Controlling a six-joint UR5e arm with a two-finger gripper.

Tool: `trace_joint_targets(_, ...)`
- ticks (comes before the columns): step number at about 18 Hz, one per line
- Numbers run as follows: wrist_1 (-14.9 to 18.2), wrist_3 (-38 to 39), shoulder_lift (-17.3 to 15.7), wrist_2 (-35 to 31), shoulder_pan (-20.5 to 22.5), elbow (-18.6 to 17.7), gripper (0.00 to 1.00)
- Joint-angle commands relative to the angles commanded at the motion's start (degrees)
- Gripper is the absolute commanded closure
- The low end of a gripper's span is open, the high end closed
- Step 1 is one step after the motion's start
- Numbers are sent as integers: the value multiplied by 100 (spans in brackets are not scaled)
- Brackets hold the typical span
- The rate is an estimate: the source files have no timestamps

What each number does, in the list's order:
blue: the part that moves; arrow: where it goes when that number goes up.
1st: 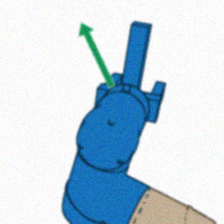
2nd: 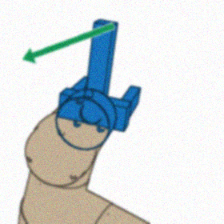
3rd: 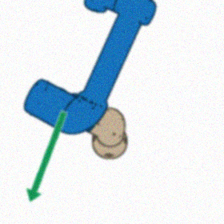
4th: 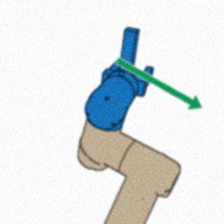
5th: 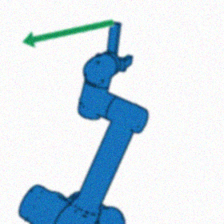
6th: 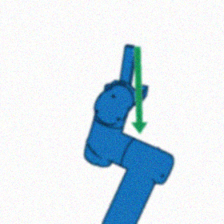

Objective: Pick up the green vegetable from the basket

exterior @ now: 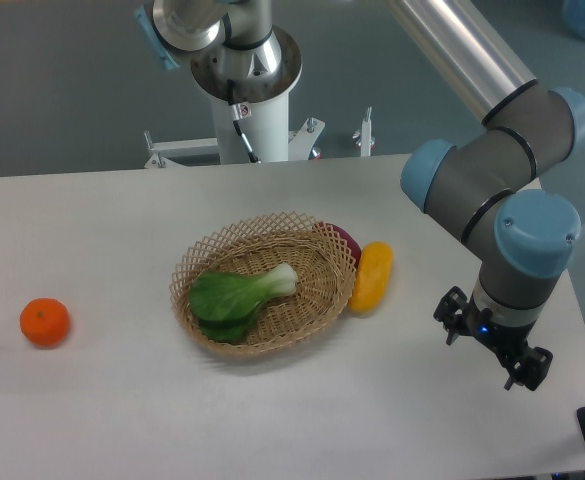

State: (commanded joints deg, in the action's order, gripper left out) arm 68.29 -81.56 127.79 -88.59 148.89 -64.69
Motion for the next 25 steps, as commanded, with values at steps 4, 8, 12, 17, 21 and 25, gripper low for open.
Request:
trace_joint_targets(4,0,26,-9,0,-17,-9,0)
trace_joint_targets(8,0,79,-9,0,-26,-18,0)
trace_joint_targets(12,-18,105,-9,-18,-61,-26,0)
trace_joint_targets(17,-61,333,-166,26,-97,-298,0)
trace_joint_targets(21,-70,465,-483,26,-325,-763,0)
trace_joint_targets(25,-201,580,-1053,26,-597,-1737,0)
